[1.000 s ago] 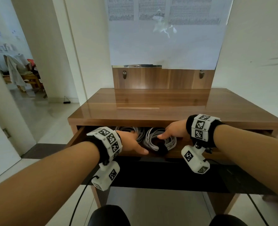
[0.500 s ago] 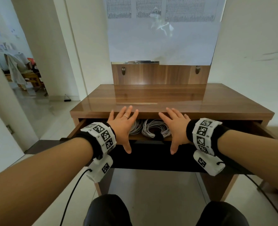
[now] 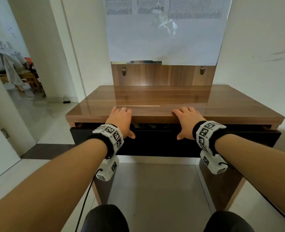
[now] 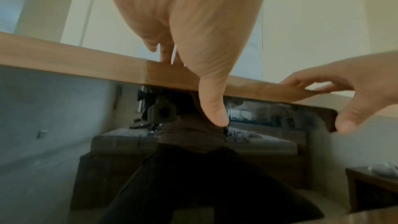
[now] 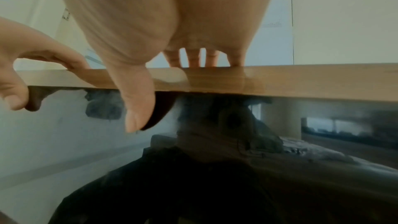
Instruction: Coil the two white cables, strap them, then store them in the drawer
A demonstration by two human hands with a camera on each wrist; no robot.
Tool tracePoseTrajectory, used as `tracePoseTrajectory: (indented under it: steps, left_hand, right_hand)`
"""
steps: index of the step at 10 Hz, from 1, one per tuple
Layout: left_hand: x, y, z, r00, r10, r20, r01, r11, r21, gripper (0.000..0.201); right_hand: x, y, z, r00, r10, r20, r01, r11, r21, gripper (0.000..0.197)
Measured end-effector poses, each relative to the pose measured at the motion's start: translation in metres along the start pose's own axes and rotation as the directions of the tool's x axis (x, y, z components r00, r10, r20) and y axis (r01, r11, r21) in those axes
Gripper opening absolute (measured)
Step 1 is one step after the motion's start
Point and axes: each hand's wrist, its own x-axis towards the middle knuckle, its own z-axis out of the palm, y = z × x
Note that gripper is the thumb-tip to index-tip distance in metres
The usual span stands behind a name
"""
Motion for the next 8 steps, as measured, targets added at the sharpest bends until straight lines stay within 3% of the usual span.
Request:
tracePoseTrajectory:
  steps: [1,2,3,5,7,8]
  left_hand:
    - [0.007,0.004,0.005,0.997,-0.034,-0.075,0.030,0.998,-0.055,0.083]
    - [0.016,0.010,0.006,0.992,-0.043,-0.117,0.041,0.999,-0.025,0.083]
    - [0.024,0.011,0.006,0.987,-0.040,-0.157,0.044,0.999,0.023,0.077]
    - [0.026,0.009,0.007,0.985,-0.029,-0.169,0.033,0.999,0.023,0.077]
    - [0.006,0.010,0.008,0.993,-0.029,-0.114,0.024,0.999,-0.042,0.089]
    - [-0.007,0.006,0.003,0.998,-0.035,-0.055,0.024,0.981,-0.191,0.087]
  right_hand:
    - [0.002,0.004,0.005,0.995,-0.001,-0.101,0.003,1.000,0.012,0.082]
    - [0.007,0.000,0.014,0.978,0.000,-0.206,-0.002,1.000,-0.010,0.060]
    - [0.012,-0.003,0.018,0.963,0.030,-0.267,-0.035,0.999,-0.013,0.050]
    - [0.014,-0.004,0.018,0.959,0.038,-0.282,-0.036,0.999,0.010,0.046]
    - [0.004,-0.004,0.008,0.978,0.068,-0.195,-0.045,0.992,0.116,0.061]
    - [-0.014,0.000,0.010,0.977,0.113,-0.181,-0.044,0.936,0.349,0.060]
